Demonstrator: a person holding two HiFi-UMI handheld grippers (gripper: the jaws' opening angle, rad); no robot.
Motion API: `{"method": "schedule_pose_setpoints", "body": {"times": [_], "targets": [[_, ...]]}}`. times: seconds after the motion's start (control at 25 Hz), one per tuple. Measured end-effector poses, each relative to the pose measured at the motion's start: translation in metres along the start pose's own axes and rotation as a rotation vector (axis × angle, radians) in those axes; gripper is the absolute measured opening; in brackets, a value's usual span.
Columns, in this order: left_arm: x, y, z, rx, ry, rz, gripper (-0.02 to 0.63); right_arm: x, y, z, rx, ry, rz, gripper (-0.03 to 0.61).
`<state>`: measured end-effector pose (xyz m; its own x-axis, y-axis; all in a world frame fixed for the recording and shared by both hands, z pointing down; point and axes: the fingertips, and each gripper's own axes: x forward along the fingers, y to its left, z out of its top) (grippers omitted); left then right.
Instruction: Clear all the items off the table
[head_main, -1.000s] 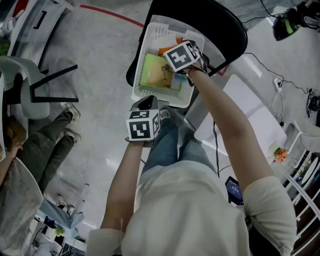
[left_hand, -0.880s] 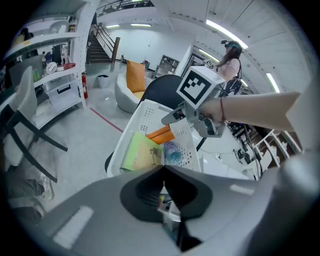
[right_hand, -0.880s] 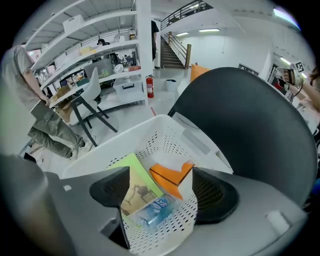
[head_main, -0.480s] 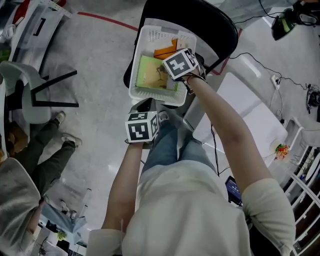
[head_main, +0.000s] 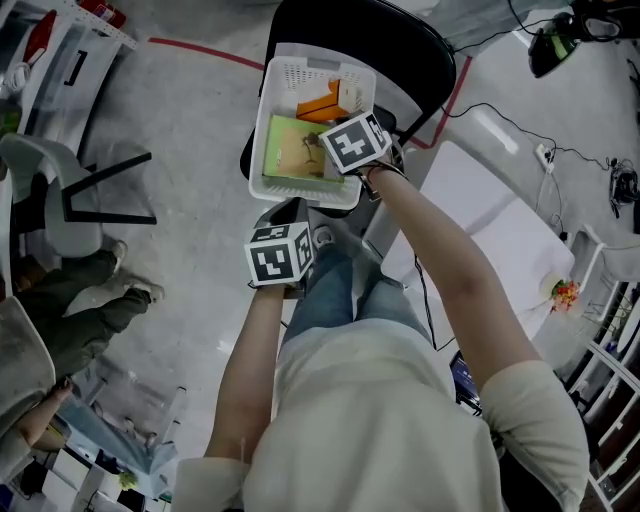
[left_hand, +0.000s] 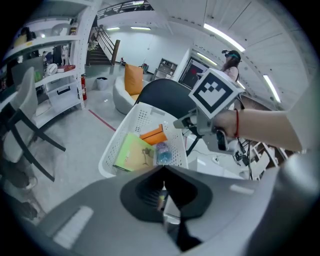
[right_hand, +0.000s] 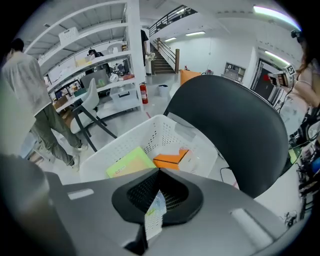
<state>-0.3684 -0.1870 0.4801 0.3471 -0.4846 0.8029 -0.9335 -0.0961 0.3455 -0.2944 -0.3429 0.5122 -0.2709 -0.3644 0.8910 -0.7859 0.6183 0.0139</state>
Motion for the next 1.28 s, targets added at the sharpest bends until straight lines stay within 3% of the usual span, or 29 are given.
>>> {"method": "schedule_pose_setpoints", "body": {"times": [0.32, 0.76, 1.28], "targets": [[-0.007, -0.011, 0.005, 0.054, -0.023, 0.007, 0.008, -0.024, 0.0, -0.014, 0.03, -0.026, -0.007, -0.002], [-0.016, -0.04, 0.001, 0.077, -0.024, -0.032, 0.009, -0.071, 0.0, -0.046, 0.152, -0.091, -0.007, -0.002], [-0.019, -0.116, -0.018, 0.201, 0.004, -0.109, 0.009, -0.139, -0.028, -0.133, 0.33, -0.128, -0.058, -0.002]]}}
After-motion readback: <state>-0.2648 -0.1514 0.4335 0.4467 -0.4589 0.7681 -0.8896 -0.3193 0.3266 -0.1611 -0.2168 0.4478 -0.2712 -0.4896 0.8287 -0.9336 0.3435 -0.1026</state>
